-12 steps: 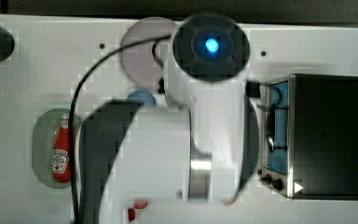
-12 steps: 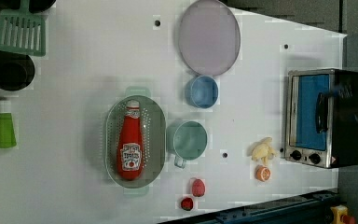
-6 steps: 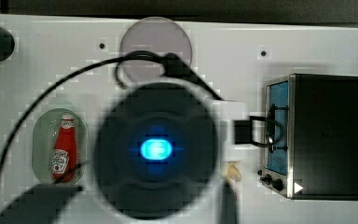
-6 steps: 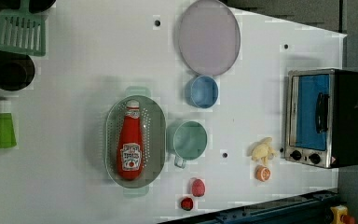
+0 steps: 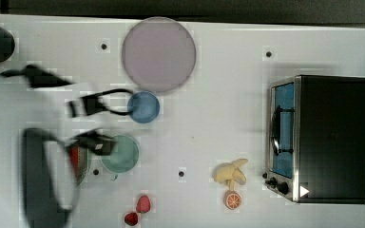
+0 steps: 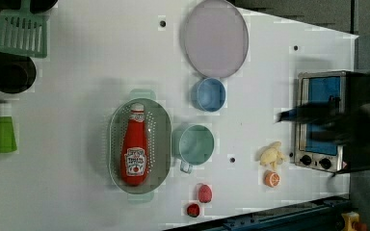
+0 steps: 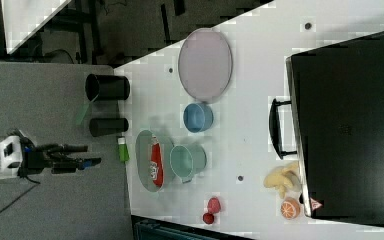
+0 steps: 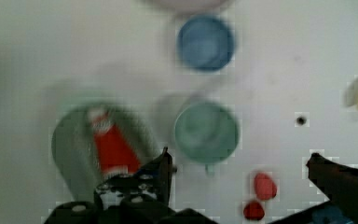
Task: Pick ketchup from strainer and place it on the table
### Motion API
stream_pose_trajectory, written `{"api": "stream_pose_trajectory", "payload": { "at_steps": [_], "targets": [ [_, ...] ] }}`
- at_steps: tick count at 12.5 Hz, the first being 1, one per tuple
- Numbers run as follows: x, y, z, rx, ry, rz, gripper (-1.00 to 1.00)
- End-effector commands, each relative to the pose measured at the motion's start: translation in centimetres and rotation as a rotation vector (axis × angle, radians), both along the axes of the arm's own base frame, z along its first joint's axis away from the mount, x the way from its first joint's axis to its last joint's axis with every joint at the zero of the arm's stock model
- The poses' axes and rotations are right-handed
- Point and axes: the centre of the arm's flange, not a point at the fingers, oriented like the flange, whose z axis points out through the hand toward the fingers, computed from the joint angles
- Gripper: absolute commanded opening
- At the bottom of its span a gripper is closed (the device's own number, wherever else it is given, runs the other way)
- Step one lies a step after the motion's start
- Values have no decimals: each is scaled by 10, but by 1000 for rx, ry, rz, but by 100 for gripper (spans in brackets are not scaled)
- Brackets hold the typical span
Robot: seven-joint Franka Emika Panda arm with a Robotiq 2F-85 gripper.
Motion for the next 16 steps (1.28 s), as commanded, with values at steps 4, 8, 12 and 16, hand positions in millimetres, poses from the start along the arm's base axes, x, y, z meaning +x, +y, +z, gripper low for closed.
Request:
{"api": "stream_pose_trajectory", "payload": {
  "at_steps": [4, 8, 12, 16],
  "targets": [
    [-47, 120, -61, 54, -11, 209, 100],
    [-66, 150, -142, 120, -55, 279, 100],
    [-85, 144, -222, 125, -84, 304, 100],
    [-97, 152, -277, 198, -54, 285, 100]
  ]
}}
